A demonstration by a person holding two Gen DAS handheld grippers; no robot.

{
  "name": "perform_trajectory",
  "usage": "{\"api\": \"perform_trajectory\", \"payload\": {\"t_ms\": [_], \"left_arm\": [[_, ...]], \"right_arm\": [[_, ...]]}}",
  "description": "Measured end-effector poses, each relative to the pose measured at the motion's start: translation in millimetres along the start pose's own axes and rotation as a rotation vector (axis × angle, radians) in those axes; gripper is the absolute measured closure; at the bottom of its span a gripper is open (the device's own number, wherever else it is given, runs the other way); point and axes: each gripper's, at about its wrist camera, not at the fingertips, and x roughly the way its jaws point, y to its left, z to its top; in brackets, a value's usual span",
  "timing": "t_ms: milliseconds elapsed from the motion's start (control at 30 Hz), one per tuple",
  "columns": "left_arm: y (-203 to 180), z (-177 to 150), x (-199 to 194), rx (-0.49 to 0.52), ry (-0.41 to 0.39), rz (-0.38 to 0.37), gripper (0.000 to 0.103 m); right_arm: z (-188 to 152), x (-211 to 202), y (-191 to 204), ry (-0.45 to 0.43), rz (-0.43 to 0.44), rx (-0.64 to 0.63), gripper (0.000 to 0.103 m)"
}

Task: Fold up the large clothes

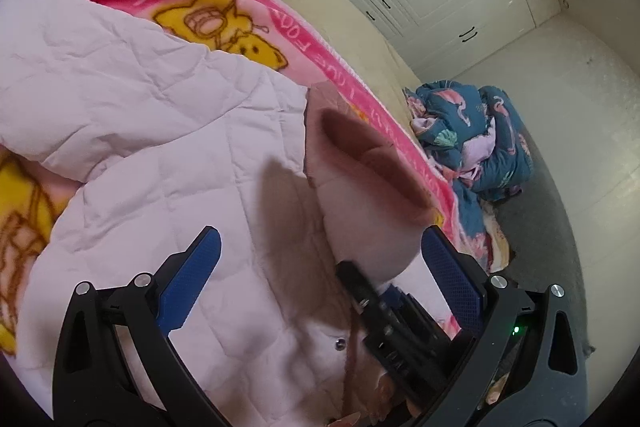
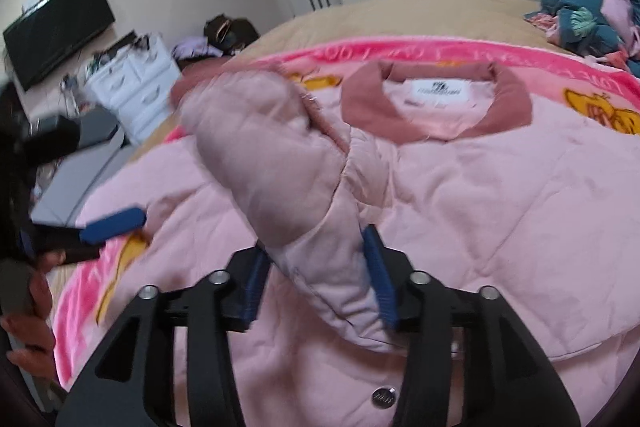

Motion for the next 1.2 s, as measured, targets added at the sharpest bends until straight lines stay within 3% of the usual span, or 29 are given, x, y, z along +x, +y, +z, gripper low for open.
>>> {"api": "perform_trajectory", "payload": {"t_ms": [33, 100, 200, 367, 533, 667, 700, 733, 800, 833, 867, 1000, 1200], "left_arm": [[0.1, -1.0, 2.1, 0.0, 0.006, 0.002, 0.009], [2.9, -3.2, 8.9, -0.02, 0.031, -0.011, 0.009], [4.8, -6.4, 15.4, -0.028, 0.056, -0.022, 0.009], [9.2, -12.6, 29.4, -0.03, 0.093, 0.006, 0.009], [22.1, -26.7, 56.3, -0.05, 0.152, 0.063, 0.009], [23.1, -36.3, 62.3, -0.006, 0.116, 0.083, 0.01], [20.4, -38.5, 62.9, 0.013, 0.106, 0.082, 0.023], [18.8, -39.0, 63.2, 0.018, 0.105, 0.076, 0.046], [14.8, -43.8, 67.0, 0.056, 0.103, 0.08, 0.056], [13.9, -45.3, 67.9, 0.076, 0.099, 0.077, 0.071], [12.5, -47.6, 68.7, 0.096, 0.098, 0.08, 0.077], [-0.7, -46.1, 58.5, 0.176, 0.041, 0.098, 0.086], [-47.7, -27.9, 18.7, 0.394, -0.122, 0.143, 0.088]], "right_arm": [[-3.3, 3.5, 2.8, 0.022, 0.01, -0.009, 0.045], [-11.6, 9.5, 7.5, 0.072, 0.018, -0.009, 0.023], [-23.3, 1.5, 14.3, 0.088, 0.035, -0.033, 0.017], [-31.4, -42.4, -11.3, 0.033, 0.077, 0.073, 0.014], [-42.9, -85.4, -61.8, -0.023, 0.014, 0.202, 0.014], [-53.8, -109.5, -94.1, -0.042, -0.044, 0.289, 0.014], [-56.5, -116.1, -101.1, -0.05, -0.061, 0.306, 0.014], [-58.2, -121.0, -106.1, -0.057, -0.073, 0.317, 0.014], [-59.8, -125.0, -117.2, -0.062, -0.104, 0.334, 0.014], [-60.2, -126.6, -120.7, -0.065, -0.113, 0.339, 0.014], [-60.9, -130.0, -124.7, -0.073, -0.117, 0.346, 0.014], [-62.3, -137.4, -134.3, -0.096, -0.142, 0.358, 0.014], [-50.6, -144.9, -139.8, -0.132, -0.172, 0.335, 0.014]]}}
